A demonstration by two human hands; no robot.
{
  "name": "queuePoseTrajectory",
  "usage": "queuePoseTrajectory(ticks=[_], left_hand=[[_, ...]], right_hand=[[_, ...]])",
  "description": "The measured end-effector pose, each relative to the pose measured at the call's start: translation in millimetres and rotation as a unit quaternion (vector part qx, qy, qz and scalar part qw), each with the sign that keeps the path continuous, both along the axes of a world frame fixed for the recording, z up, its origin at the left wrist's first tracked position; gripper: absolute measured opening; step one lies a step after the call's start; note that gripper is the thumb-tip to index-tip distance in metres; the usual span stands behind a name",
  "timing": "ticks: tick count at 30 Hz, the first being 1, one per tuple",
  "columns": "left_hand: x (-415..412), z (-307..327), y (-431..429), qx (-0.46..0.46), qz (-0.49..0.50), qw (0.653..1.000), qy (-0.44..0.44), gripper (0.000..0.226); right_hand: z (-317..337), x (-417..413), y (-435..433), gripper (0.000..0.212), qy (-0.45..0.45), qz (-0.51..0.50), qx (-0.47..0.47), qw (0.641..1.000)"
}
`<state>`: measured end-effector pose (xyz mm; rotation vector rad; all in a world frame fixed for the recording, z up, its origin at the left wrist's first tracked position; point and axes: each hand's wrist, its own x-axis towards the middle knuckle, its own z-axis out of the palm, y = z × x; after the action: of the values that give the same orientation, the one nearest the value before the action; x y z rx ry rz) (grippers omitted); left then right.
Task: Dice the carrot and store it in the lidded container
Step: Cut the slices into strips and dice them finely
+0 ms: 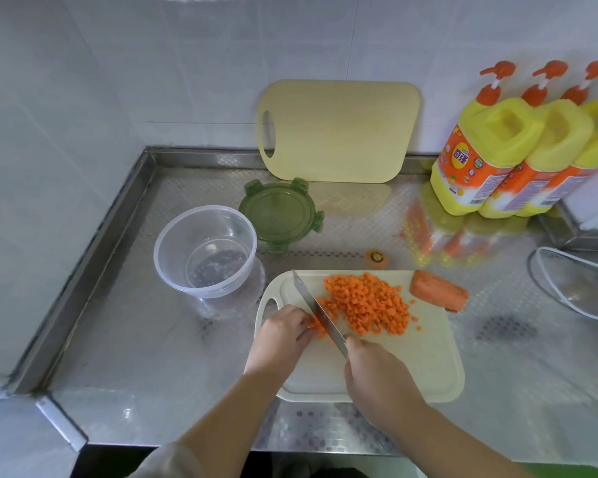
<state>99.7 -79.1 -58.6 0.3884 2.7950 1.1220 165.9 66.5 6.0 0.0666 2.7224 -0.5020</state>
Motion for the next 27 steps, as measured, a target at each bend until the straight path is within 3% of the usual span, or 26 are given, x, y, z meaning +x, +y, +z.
queuePoseTrajectory(ticks=[10,17,20,24,27], left_hand=[[0,-10,2,-0.017,0.018,1.000,-0.007,0.012],[-1,-5,4,-0.015,0.011,1.000,-0.006,0.013],[-1,1,2,0.008,-0.008,1.000,0.007,0.011],[0,3,-3,0.020,0.013,1.000,0.004,0.009],[0,2,-3,-0.028,0.020,0.999,-0.015,0.016]], right_hand=[[-11,-4,-8,0.030,-0.018,-0.003,0.036,0.999],[-13,-11,-2,0.010,-0.017,-0.019,0.000,1.000],[-11,-15,6,0.017,0.004,-0.034,-0.025,0.999],[-1,-11,5,0.008,0.017,-0.013,-0.017,1.000],[3,-5,0,0.019,0.012,-0.001,-0.006,1.000]])
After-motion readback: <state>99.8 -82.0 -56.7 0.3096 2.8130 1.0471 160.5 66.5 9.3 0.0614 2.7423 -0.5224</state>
